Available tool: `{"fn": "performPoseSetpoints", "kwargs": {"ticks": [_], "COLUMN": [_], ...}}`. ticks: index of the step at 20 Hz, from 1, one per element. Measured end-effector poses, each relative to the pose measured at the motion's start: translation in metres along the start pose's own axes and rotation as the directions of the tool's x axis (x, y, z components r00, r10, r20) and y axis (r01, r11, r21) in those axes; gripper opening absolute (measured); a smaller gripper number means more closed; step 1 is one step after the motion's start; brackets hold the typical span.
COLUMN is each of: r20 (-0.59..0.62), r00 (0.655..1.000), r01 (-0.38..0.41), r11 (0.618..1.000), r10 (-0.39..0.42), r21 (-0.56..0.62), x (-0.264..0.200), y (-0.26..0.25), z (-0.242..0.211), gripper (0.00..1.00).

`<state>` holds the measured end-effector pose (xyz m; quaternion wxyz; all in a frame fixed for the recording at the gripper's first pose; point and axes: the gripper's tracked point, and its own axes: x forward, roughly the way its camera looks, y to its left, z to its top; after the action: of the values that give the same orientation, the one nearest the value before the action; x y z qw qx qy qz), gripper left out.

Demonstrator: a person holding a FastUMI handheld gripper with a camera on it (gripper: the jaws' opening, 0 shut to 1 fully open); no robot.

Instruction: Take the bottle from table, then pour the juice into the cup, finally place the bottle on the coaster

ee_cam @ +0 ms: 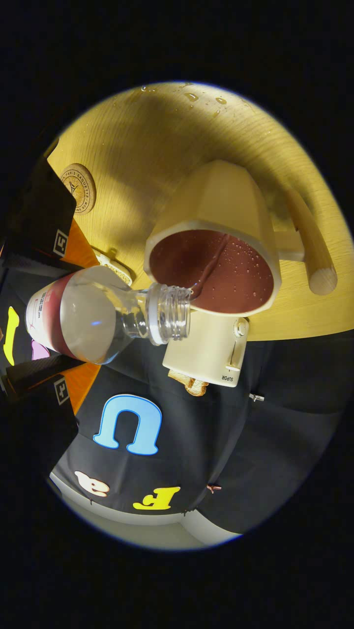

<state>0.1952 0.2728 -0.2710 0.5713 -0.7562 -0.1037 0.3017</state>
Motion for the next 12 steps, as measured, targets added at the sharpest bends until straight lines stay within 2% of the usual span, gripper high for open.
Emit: {"fn": "performPoseSetpoints", "kwargs": {"ticks": [12], "r20": [0.026], "r00": [1.000], "r01": [0.015], "r11": [0.996], "r10": [-0.013], "r21": [-0.089], "x": [-0.0033], "y": [-0.0065], "z": [0.0028], "gripper": [0.73]}}
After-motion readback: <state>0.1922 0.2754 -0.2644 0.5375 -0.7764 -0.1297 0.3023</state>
